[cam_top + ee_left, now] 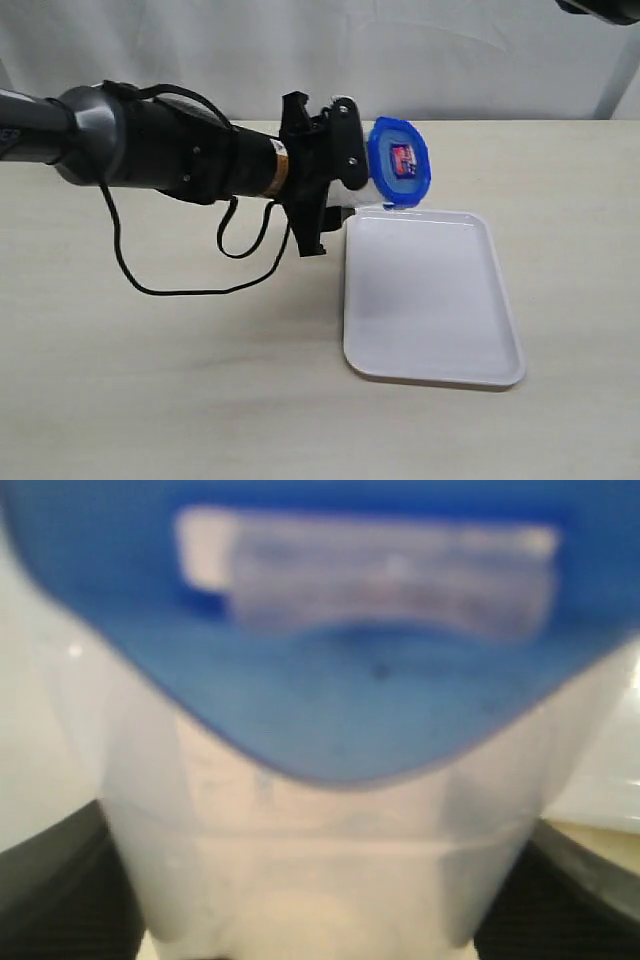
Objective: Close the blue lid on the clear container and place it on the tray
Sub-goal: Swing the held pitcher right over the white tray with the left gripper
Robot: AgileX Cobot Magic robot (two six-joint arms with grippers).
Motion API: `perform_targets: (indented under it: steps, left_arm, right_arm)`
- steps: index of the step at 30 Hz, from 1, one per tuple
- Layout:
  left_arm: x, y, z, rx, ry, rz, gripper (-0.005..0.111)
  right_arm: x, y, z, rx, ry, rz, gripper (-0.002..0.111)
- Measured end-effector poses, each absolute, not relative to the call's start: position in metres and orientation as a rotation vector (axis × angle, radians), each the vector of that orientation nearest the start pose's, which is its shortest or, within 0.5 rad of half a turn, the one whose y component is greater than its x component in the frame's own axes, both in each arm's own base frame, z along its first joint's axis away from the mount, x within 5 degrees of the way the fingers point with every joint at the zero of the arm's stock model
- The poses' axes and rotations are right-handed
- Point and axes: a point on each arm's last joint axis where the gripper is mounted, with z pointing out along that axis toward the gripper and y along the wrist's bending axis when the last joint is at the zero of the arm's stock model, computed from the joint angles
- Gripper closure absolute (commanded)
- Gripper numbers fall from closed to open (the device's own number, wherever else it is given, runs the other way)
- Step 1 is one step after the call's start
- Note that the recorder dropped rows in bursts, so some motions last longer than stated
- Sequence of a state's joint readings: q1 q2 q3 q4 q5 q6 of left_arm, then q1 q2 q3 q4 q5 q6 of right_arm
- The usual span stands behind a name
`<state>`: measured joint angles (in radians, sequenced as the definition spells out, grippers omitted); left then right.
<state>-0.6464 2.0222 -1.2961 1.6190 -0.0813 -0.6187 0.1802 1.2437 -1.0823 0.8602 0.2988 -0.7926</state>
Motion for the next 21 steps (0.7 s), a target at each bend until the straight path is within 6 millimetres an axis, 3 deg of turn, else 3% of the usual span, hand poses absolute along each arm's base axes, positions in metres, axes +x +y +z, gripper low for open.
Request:
perform_targets:
  steps: [6,14,21]
  left_arm:
    - [0.336,-0.295,0.179,1.752,1.324,0.447,0.107]
    - [0.317,-0.316,0.182,1.930,1.058,0.626,0.107]
    - [0.302,-0.332,0.167,2.152,0.723,0.783,0.107]
  right_arm:
    - [0.271,0.070,0.378,-0.281,1.842,0.367,0.104]
    - [0.271,0.070,0.373,-0.283,1.856,0.366,0.104]
    - [0.271,0.070,0.373,-0.283,1.856,0.366,0.104]
